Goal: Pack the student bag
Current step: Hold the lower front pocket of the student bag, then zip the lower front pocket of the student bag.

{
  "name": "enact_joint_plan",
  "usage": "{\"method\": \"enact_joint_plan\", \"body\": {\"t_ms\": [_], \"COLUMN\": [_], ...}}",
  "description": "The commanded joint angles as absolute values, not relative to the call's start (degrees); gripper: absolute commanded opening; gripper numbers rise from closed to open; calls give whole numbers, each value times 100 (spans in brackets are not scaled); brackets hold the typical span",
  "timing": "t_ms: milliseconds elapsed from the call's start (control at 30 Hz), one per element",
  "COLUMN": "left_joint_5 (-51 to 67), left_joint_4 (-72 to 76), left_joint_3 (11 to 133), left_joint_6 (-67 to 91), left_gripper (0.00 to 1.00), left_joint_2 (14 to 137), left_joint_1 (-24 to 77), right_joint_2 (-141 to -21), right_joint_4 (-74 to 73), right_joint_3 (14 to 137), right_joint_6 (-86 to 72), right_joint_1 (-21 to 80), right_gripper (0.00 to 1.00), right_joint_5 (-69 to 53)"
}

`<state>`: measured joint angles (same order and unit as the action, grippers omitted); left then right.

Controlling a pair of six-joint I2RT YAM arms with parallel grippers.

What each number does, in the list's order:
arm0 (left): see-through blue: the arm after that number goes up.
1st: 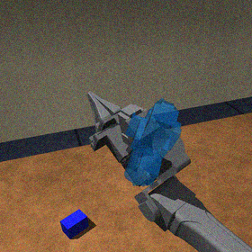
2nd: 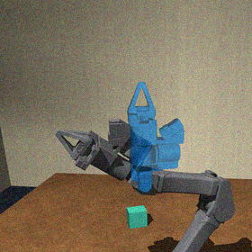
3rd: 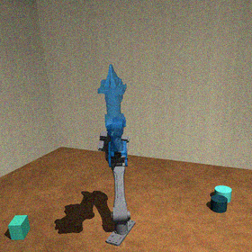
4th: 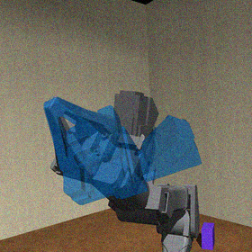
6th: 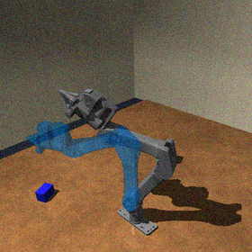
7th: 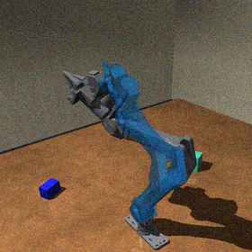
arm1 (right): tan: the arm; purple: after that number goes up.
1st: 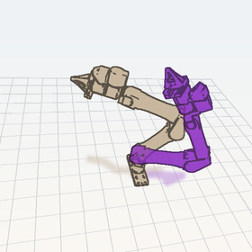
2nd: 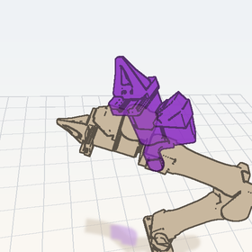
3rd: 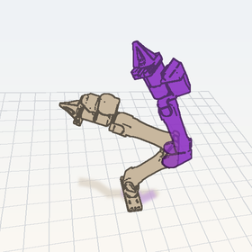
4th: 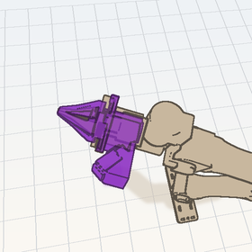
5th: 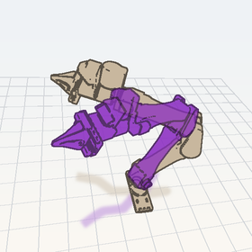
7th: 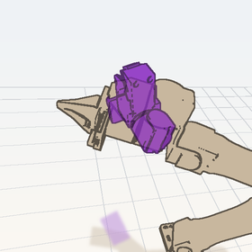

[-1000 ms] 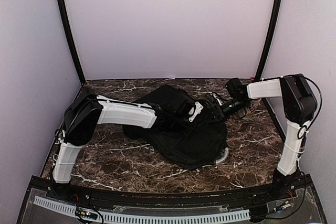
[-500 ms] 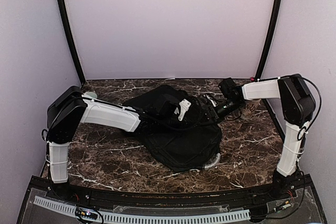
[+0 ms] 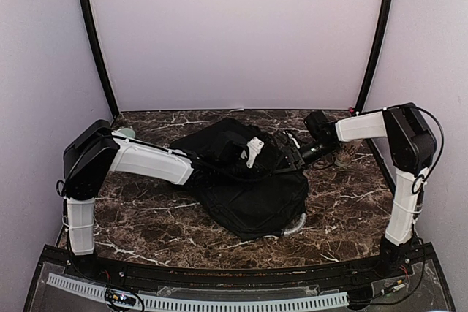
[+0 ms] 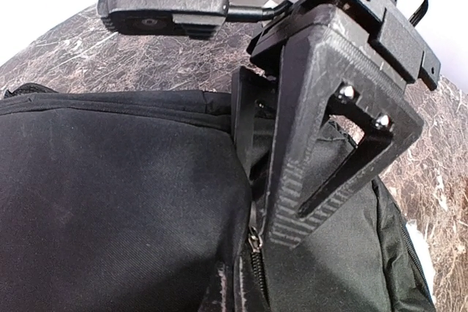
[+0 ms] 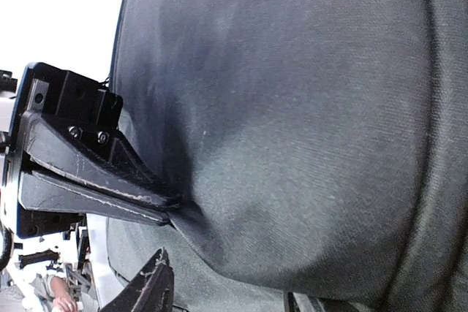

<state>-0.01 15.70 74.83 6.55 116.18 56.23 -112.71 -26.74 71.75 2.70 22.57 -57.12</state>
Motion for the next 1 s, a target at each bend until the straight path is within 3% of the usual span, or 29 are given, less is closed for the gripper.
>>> {"method": "enact_joint_plan", "body": {"t_ms": [0,100,333,633,967], "left_joint_5": [140,65,-61,-80,-138], "left_joint_4": [1769,1733,1623,1597,1519], "left_joint_3": [7403,7401,7404,7418,7370], "left_joint_6": [693,668,640,646,589], "left_gripper": [0,0,0,0,0], "left_joint_2": [11224,11224,11263,11285,11272], "left_joint_1": [5678,5675,5676,5669,5669], "right_joint_2": [-11362,-11318,-11159,-11077,-10732], "right_joint_4": [-2284,-2312,-2336,-2255,-2509], "right_joint_3": [7209,7178,7046,6992,6948], "right_joint_6": [421,455,575,502,601], "right_joint_1": [2401,2399,2383,2369,2240], "right_gripper": [47,43,20,1,0], "right_joint_5": [-6293,-6310,-6407,-6072,-4515]}}
